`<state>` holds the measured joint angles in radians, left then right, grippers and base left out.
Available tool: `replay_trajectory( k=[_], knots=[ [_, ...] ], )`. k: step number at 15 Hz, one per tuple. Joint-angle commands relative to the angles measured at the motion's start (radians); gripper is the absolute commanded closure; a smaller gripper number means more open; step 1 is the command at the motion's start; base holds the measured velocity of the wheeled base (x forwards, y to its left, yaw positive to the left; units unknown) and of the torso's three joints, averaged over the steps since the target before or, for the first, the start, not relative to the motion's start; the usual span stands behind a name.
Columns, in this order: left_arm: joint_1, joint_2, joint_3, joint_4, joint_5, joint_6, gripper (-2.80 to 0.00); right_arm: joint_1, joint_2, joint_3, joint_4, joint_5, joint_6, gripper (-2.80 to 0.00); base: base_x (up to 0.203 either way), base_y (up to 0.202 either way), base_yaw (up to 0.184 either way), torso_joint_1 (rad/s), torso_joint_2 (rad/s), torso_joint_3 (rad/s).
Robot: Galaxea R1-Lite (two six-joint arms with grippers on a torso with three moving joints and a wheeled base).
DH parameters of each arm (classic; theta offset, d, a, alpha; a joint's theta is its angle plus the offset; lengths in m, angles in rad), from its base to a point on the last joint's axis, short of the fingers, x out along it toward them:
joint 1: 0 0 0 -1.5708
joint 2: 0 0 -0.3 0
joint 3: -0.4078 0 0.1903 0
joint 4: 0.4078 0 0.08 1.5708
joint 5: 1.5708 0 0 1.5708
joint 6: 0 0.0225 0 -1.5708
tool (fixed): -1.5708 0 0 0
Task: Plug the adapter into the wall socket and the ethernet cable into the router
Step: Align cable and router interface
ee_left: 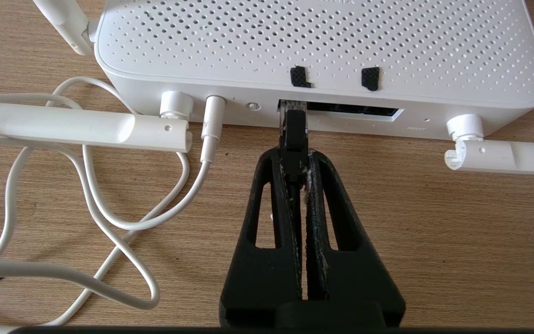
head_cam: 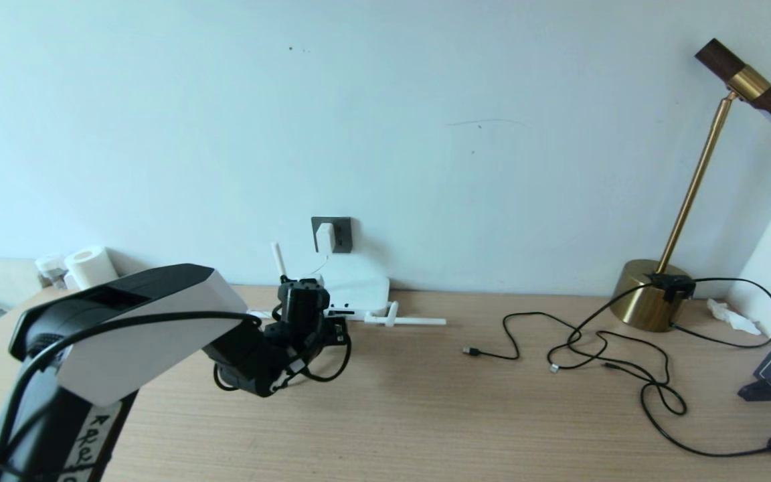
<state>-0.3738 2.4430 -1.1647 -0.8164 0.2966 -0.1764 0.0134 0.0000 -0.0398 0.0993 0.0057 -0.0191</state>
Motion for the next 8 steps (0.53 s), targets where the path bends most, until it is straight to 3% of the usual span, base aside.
replay_trajectory(
  k=[1, 8],
  knots=[
    [0.000, 0.005, 0.002, -0.004, 0.001, 0.000, 0.00, 0.000, 0.002, 0.000, 0.000, 0.000, -0.001, -2.80, 0.000, 0.000, 0.000, 0.000, 0.00, 0.000],
    [-0.002, 0.007, 0.010, -0.004, 0.001, 0.002, 0.00, 0.000, 0.001, 0.000, 0.000, 0.000, -0.001, -2.80, 0.000, 0.000, 0.000, 0.000, 0.00, 0.000]
  ],
)
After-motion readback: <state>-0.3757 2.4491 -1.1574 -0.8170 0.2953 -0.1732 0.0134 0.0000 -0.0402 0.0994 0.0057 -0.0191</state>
